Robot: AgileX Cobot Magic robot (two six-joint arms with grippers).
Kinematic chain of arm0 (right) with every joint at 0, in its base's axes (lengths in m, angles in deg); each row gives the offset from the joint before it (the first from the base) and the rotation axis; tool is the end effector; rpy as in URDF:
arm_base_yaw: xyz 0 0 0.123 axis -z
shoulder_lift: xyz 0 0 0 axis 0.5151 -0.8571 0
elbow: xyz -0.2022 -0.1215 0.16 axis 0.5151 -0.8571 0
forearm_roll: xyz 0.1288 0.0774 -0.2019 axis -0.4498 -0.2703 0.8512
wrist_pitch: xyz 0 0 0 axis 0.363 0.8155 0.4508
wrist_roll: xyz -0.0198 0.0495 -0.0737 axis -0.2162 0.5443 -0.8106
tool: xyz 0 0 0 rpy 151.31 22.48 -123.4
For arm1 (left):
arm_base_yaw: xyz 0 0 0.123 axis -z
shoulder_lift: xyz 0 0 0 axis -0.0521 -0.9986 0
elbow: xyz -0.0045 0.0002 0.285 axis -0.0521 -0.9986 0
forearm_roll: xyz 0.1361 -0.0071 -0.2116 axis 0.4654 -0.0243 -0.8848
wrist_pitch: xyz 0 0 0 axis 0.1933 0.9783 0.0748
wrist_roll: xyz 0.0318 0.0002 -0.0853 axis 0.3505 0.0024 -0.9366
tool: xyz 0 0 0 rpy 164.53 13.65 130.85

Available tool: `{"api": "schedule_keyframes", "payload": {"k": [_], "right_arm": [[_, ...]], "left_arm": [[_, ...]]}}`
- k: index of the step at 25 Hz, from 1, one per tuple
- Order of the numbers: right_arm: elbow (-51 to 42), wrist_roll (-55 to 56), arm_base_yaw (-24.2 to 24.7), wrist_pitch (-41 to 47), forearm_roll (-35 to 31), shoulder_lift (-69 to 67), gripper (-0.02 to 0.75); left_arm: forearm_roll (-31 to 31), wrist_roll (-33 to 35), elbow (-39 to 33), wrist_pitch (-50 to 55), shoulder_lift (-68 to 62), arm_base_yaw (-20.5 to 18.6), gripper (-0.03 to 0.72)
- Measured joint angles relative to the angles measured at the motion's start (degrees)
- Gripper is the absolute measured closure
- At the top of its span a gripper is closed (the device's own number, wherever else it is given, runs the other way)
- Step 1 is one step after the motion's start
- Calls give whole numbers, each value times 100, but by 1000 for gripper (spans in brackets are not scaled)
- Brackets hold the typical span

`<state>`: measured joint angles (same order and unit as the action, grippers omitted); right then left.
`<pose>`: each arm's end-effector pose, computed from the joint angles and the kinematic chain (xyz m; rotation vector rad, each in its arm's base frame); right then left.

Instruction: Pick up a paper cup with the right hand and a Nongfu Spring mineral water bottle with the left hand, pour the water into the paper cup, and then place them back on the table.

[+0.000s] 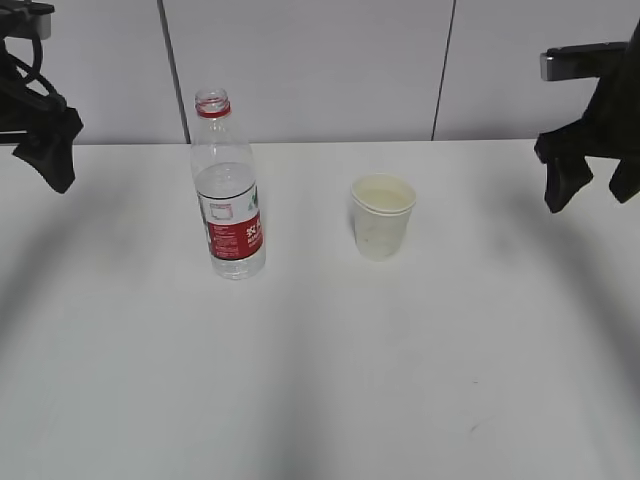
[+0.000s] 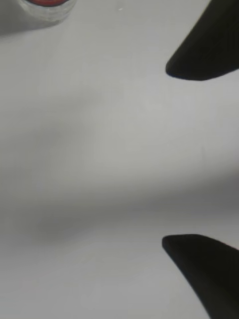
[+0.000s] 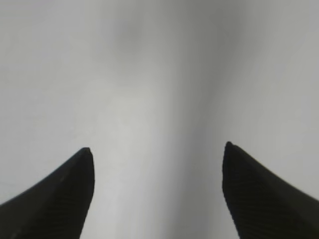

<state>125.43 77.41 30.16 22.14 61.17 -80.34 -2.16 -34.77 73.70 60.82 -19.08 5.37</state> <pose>0.3865 0.0028 0.2574 -0.1154 2.9244 -0.0537 0.3603 -0.0425 0.2948 0.2701 2.8703 0.1492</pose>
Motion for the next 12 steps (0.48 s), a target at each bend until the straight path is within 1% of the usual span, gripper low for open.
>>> {"api": "schedule_keyframes", "payload": {"k": [4, 12], "right_arm": [[144, -12, 0, 92, 57, 0, 148], [145, -12, 0, 515, 63, 126, 149]], "left_arm": [[5, 0, 0, 29, 0, 0, 114], [-48, -6, 0, 206, 117, 0, 115]]}}
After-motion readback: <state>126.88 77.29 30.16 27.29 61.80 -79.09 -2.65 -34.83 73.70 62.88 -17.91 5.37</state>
